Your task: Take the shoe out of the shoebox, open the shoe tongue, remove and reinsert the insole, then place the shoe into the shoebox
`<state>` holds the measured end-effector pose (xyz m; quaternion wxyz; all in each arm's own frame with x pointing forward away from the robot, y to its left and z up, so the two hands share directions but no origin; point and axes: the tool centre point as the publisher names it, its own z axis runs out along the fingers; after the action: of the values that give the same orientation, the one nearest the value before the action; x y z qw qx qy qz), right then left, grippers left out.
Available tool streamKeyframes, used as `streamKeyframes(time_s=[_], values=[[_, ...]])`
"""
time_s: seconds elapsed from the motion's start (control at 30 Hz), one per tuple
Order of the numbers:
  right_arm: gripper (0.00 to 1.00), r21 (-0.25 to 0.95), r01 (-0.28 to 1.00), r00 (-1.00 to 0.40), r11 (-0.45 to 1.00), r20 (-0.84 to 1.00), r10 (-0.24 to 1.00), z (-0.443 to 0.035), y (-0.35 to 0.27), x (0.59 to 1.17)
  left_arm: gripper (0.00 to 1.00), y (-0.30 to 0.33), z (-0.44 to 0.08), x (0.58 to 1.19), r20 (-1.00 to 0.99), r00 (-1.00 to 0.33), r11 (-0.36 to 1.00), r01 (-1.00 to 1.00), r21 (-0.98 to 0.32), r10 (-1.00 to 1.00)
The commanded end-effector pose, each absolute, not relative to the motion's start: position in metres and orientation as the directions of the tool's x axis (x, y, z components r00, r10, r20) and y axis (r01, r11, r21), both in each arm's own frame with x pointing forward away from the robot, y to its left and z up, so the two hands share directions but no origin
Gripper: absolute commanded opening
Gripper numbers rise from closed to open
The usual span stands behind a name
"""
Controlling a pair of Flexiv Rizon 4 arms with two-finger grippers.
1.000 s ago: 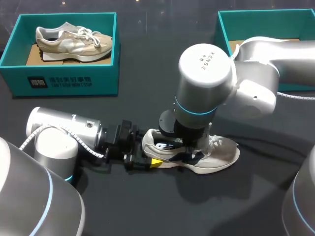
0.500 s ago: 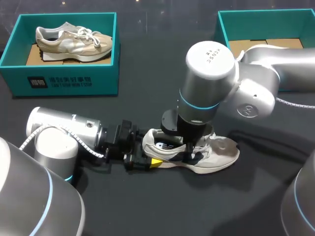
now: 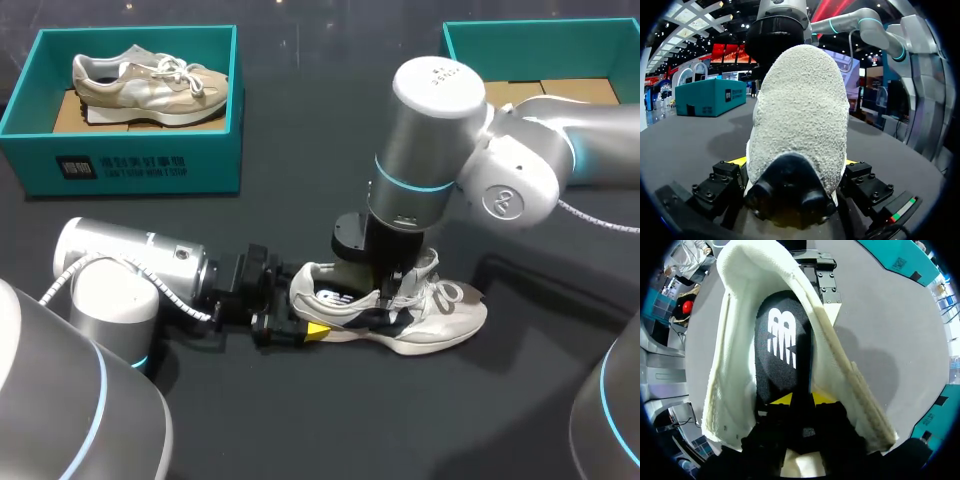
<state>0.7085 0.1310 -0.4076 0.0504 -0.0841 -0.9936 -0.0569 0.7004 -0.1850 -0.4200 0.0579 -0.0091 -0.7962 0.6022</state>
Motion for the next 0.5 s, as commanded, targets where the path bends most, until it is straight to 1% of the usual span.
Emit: streamKeyframes(time_s=[0.03,0.5], values=[[0.0,0.099,0.173,-0.98,0.98,0.113,0.162,-0.441,0.135,0.688,0.0,-0.183,-0.422,0.703,0.081,-0.993,0.277,-0.055,-0.959,0.084],[0.0,0.128,0.163,-0.986,0.978,0.043,0.158,-0.417,0.128,0.681,0.0,-0.183,-0.422,0.703,0.081,-0.993,0.277,-0.055,-0.959,0.084]])
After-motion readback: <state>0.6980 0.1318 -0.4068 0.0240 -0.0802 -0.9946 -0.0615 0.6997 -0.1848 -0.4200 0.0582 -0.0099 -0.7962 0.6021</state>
